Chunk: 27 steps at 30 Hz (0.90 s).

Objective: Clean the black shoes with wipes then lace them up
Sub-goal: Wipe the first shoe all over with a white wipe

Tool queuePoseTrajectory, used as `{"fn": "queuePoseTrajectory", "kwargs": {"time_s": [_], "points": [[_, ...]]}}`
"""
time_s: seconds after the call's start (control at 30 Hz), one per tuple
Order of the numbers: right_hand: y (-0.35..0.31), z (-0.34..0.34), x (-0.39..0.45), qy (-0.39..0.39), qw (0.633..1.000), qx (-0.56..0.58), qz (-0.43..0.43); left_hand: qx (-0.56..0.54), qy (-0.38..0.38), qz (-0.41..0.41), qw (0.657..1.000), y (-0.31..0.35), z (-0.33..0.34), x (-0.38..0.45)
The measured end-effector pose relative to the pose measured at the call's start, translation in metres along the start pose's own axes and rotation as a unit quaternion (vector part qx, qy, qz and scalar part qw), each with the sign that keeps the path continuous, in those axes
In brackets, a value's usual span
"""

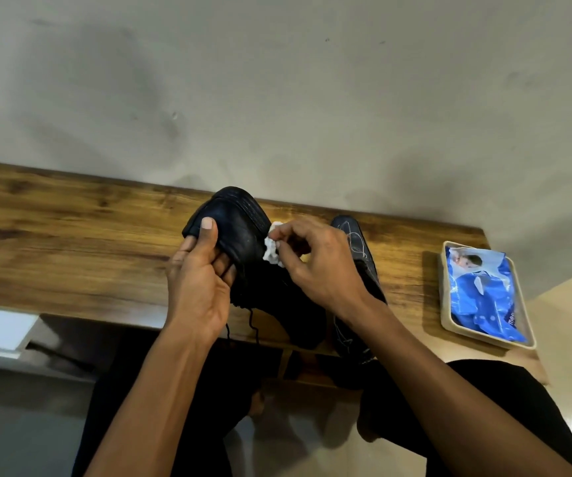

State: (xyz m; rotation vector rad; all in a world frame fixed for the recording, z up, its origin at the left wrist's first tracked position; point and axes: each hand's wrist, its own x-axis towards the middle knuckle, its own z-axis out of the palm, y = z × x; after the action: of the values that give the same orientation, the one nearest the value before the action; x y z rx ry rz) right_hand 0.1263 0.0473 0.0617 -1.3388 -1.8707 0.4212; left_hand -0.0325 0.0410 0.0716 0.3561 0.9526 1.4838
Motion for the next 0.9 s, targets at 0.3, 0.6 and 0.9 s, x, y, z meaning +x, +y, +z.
{"fn": "queuePoseTrajectory", "kwargs": {"time_s": [0.3, 0.6, 0.9], "points": [[0.03, -0.016, -0.045, -0.068, 0.993, -0.059, 0.073, -0.01, 0.024, -0.01, 1.0, -0.005, -0.002, 0.007], [0.018, 0.009, -0.033, -0.059, 0.995, -0.067, -0.037, -0.017, 0.051, -0.004, 0.999, -0.007, -0.008, 0.019], [0.036, 0.006, -0.045, -0.122, 0.981, -0.153, -0.011, -0.034, 0.082, -0.012, 0.996, -0.006, -0.016, 0.029]]}}
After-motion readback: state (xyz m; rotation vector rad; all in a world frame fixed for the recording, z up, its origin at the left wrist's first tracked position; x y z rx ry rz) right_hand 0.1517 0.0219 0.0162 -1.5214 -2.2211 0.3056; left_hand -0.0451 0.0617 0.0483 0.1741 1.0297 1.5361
